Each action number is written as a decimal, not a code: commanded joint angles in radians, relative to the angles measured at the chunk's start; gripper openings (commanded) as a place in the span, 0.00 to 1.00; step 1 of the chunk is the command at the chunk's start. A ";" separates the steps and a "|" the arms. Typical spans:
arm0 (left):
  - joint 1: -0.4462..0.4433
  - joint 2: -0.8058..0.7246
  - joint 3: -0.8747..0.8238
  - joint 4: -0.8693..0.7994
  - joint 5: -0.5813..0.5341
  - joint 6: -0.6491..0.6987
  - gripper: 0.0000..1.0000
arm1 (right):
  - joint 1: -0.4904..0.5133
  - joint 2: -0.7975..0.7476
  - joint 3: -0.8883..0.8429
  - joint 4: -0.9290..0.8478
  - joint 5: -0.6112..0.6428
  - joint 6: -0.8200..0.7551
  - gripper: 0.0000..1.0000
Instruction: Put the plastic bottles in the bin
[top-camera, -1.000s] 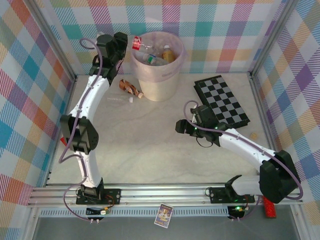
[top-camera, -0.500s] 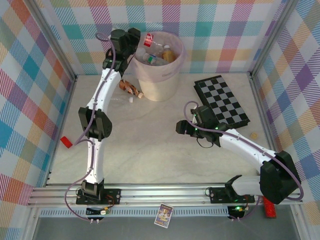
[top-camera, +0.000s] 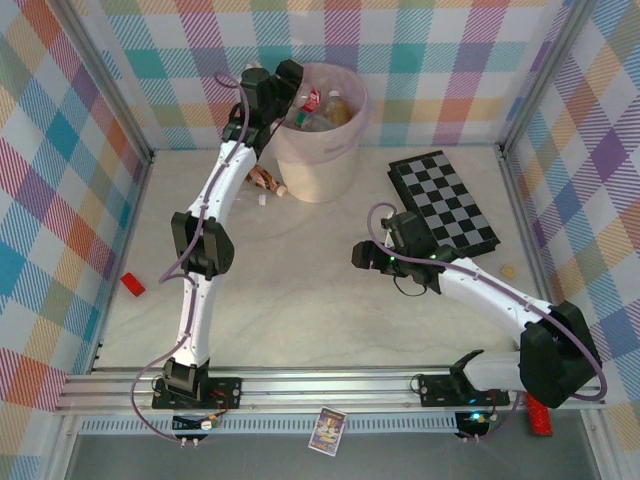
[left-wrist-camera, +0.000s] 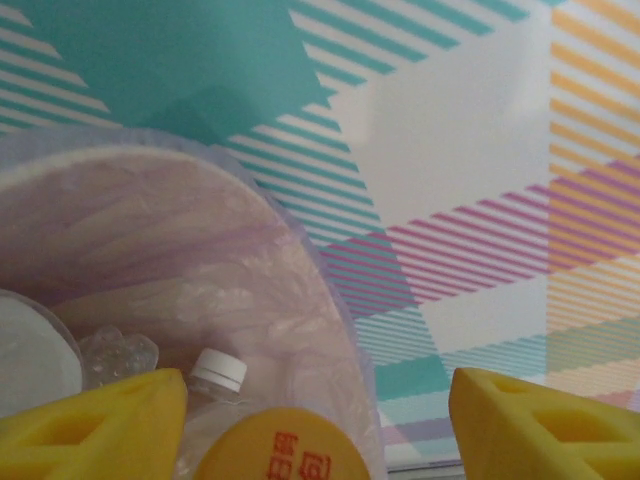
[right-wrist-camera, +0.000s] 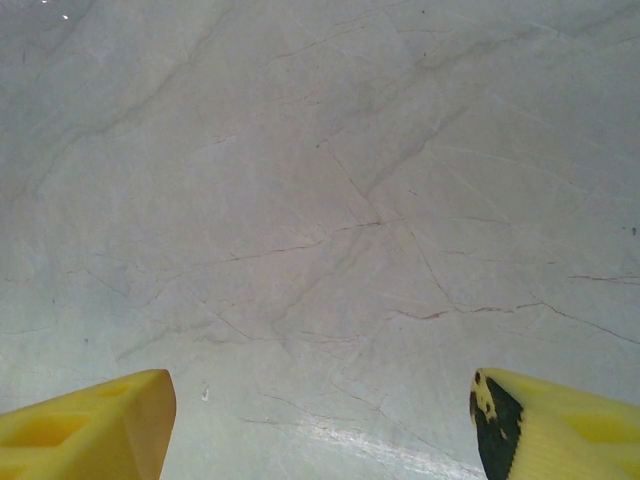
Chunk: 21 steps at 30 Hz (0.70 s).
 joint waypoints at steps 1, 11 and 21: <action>0.002 0.005 0.029 -0.002 0.016 0.018 0.81 | -0.007 0.013 -0.011 -0.002 0.002 -0.014 0.78; 0.003 -0.060 0.029 -0.002 0.054 0.074 0.87 | -0.006 -0.010 -0.018 0.027 -0.022 -0.030 0.79; 0.005 -0.181 0.023 -0.003 0.099 0.122 0.88 | -0.006 -0.042 -0.009 0.013 -0.021 -0.037 0.84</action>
